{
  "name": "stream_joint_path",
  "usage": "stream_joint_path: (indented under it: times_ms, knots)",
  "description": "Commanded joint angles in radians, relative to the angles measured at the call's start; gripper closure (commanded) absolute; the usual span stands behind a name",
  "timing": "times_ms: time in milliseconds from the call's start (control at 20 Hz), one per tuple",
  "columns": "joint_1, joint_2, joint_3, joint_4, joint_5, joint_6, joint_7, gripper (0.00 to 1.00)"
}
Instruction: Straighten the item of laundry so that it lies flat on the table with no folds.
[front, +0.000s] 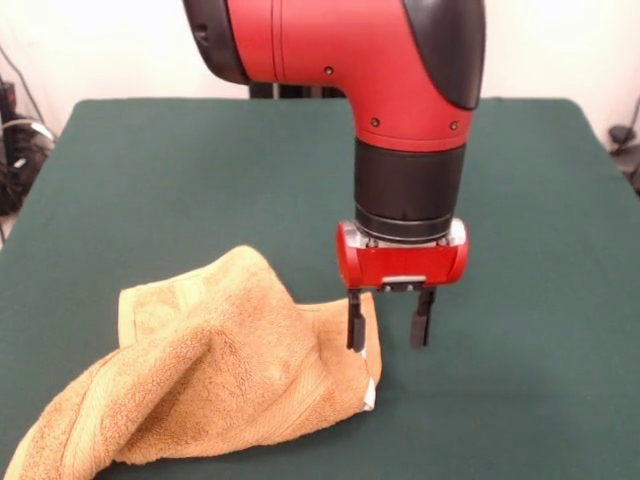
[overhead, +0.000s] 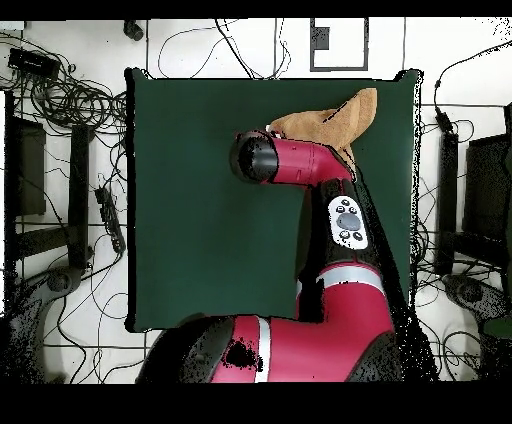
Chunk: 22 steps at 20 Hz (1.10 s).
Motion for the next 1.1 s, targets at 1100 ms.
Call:
stream_joint_path:
  times_ms: [1100]
  knots:
    - [-0.022,0.076,0.140,0.061,-0.007,-0.081,0.103,0.00]
